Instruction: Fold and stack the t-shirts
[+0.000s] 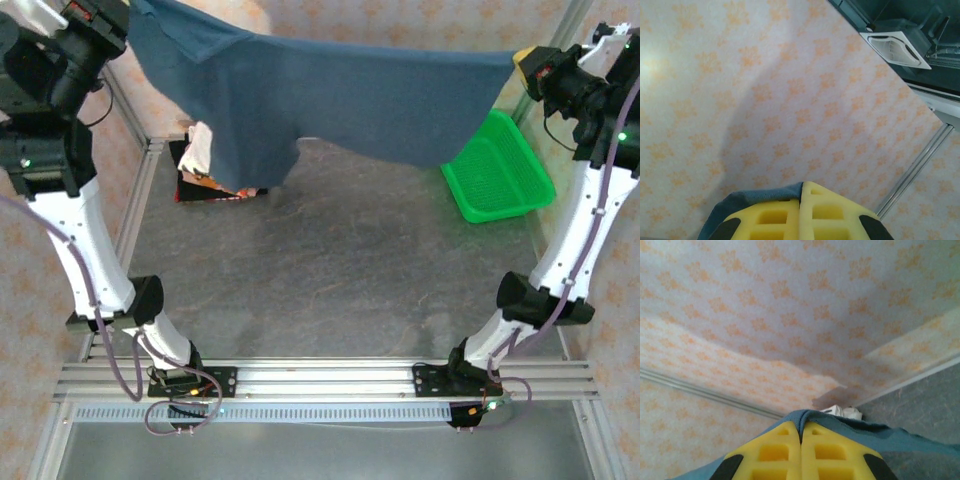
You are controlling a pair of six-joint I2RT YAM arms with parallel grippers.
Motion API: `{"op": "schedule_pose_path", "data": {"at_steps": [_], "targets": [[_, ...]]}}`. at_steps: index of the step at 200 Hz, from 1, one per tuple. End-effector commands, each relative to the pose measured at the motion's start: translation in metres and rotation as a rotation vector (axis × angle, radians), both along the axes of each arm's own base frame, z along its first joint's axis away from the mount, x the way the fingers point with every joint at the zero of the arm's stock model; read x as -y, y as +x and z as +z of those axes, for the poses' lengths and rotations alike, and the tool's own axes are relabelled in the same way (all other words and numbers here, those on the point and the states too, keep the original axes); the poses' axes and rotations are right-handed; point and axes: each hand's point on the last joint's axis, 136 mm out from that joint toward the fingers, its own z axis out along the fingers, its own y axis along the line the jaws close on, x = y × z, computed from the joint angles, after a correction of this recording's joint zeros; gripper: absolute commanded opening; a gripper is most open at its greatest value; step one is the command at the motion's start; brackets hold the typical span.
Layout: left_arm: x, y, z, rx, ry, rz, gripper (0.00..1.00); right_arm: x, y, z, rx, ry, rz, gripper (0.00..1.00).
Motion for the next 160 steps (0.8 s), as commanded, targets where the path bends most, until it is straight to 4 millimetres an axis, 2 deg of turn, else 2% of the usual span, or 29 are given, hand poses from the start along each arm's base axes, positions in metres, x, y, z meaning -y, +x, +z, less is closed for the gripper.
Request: {"op": "schedule_pose_path", "data": {"at_steps": [1,24,42,71,90,107,124,139,160], "targets": [[-0.009,-0.032,0.009,0.033,0.067,0.101,0.0,-0.015,-0.043,0.017,0.053,-0.023,0.019,0.0],[-0.005,-0.066,0.017,0.064,0.11,0.134,0.0,-0.03,-0.076,0.027,0.075,0.009,0.04,0.0],[-0.002,-0.078,0.014,0.06,0.127,0.142,0.0,-0.038,-0.092,0.024,0.064,0.024,0.05,0.0],[-0.009,-0.08,0.004,0.018,0.152,0.19,0.0,-0.045,-0.101,0.017,0.028,0.04,0.075,0.0],[-0.01,-0.07,-0.007,-0.021,0.157,0.186,0.0,-0.043,-0.101,0.003,-0.021,0.03,0.067,0.0],[-0.014,-0.05,-0.029,-0.091,0.169,0.179,0.0,-0.037,-0.094,-0.023,-0.098,0.016,0.052,0.0],[-0.022,-0.026,-0.063,-0.183,0.177,0.187,0.0,-0.023,-0.084,-0.068,-0.227,-0.026,0.0,0.0],[-0.027,0.002,-0.099,-0.267,0.176,0.178,0.0,-0.01,-0.072,-0.105,-0.326,-0.048,-0.036,0.0],[-0.027,0.046,-0.165,-0.438,0.218,0.146,0.0,0.008,-0.049,-0.165,-0.462,-0.073,-0.068,0.0]]}}
